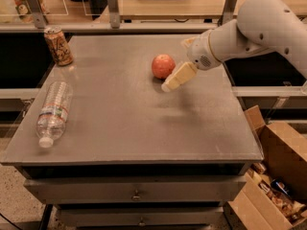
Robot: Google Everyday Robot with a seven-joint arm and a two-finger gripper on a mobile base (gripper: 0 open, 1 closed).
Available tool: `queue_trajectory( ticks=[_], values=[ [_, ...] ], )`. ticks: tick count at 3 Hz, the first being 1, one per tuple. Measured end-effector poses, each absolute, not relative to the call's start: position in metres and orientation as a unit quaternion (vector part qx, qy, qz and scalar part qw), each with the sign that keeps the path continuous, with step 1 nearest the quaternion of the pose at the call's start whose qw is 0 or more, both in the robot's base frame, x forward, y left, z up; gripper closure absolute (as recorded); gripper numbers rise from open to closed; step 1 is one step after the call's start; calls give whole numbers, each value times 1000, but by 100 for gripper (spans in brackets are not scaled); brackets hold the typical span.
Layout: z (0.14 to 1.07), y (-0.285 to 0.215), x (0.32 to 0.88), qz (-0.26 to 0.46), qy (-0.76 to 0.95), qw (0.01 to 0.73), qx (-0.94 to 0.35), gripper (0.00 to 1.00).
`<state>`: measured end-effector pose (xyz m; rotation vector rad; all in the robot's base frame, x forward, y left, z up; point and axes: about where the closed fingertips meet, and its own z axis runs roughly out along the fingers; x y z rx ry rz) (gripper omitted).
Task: Pick apple
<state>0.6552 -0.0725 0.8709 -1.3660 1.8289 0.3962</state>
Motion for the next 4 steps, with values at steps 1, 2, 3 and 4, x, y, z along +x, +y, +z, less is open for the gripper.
queue_trajectory(
  ticks=[1,2,3,4],
  values=[
    [860,-56,671,185,714,397,-546,0],
    [851,-47,679,207,709,398,-544,0],
    [847,-43,687,231,701,409,-536,0],
    [844,-43,692,247,696,420,-527,0]
  ],
)
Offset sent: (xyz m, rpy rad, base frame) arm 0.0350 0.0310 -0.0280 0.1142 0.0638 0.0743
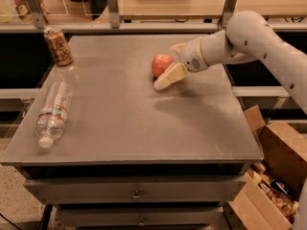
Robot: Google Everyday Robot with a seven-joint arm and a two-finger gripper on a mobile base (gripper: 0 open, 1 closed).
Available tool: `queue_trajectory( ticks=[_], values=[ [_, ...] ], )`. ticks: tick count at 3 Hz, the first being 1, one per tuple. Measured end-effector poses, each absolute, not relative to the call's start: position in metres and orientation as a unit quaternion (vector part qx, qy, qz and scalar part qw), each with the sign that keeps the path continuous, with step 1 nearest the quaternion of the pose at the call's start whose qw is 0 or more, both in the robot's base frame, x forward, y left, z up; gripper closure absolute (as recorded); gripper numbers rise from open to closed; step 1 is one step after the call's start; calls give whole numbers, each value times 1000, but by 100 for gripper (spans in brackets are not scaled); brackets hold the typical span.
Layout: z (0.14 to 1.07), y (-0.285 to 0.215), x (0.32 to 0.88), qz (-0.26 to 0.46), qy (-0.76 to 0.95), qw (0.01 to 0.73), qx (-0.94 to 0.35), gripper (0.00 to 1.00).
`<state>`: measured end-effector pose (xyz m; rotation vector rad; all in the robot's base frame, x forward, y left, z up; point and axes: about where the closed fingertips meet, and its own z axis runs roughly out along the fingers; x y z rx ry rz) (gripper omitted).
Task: Pick apple
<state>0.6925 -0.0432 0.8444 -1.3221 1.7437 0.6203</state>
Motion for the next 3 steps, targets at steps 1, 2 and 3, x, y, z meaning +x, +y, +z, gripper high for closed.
queue_trajectory(
  ticks=[1,2,3],
  values=[
    [845,-41,697,256,696,425,-518,16],
    [849,-37,696,251,697,430,-516,41],
    [851,-34,694,242,700,430,-517,63]
  ],
)
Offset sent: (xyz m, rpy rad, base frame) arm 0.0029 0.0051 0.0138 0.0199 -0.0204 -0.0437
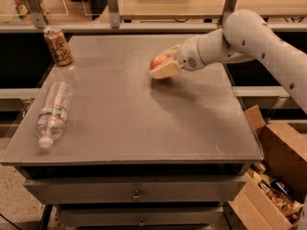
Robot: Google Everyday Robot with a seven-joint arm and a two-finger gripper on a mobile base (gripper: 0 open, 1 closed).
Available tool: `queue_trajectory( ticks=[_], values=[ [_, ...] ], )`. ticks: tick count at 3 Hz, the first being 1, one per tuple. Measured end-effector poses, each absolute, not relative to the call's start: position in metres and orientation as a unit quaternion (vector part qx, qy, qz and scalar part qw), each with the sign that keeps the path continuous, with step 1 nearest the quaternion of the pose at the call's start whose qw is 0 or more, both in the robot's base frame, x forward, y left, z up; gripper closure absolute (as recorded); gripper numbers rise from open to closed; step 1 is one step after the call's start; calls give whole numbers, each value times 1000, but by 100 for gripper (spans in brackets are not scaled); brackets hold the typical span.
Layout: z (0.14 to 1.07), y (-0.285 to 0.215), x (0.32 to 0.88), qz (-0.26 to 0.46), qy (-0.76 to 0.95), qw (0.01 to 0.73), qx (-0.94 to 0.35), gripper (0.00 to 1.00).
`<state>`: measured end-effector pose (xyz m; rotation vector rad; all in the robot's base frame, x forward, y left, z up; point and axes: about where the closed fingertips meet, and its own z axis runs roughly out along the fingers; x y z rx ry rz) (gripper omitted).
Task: Pick apple
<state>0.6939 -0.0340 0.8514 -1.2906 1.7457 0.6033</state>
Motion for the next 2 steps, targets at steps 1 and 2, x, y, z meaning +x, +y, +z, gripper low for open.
queue_trajectory(
  ticks=[1,2],
  values=[
    [866,-30,690,259,698,426,-515,87],
    [899,-33,678,273,693,429,-511,100]
  ],
)
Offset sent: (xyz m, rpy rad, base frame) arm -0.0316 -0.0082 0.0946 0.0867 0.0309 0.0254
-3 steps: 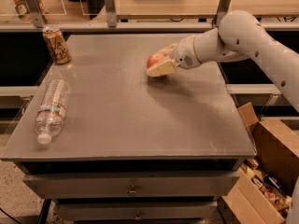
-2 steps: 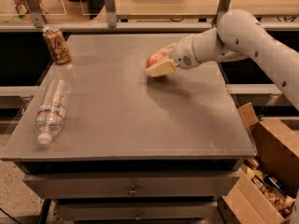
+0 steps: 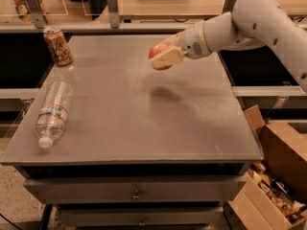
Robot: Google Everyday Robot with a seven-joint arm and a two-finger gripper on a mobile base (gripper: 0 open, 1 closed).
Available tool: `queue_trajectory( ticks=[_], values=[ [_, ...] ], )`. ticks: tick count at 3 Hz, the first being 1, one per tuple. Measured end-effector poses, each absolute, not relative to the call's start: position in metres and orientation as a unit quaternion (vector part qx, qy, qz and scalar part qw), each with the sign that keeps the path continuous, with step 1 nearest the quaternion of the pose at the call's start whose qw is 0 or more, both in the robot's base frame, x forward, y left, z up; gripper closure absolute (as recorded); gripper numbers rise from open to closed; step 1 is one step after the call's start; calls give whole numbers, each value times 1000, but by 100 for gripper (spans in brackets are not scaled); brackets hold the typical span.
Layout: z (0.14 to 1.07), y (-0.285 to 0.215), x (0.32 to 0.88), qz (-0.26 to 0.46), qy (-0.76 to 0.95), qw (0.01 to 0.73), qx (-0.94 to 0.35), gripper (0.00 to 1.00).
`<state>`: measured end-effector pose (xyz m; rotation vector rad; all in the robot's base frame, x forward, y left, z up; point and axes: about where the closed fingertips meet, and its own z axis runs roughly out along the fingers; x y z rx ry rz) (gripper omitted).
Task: Pick apple
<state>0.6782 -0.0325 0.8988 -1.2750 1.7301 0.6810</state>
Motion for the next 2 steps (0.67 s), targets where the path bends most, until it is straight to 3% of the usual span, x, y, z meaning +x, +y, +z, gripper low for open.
queue_trajectory(
  ticks=[2],
  values=[
    [933,-38,662,278,681,436,-519,100]
  ],
)
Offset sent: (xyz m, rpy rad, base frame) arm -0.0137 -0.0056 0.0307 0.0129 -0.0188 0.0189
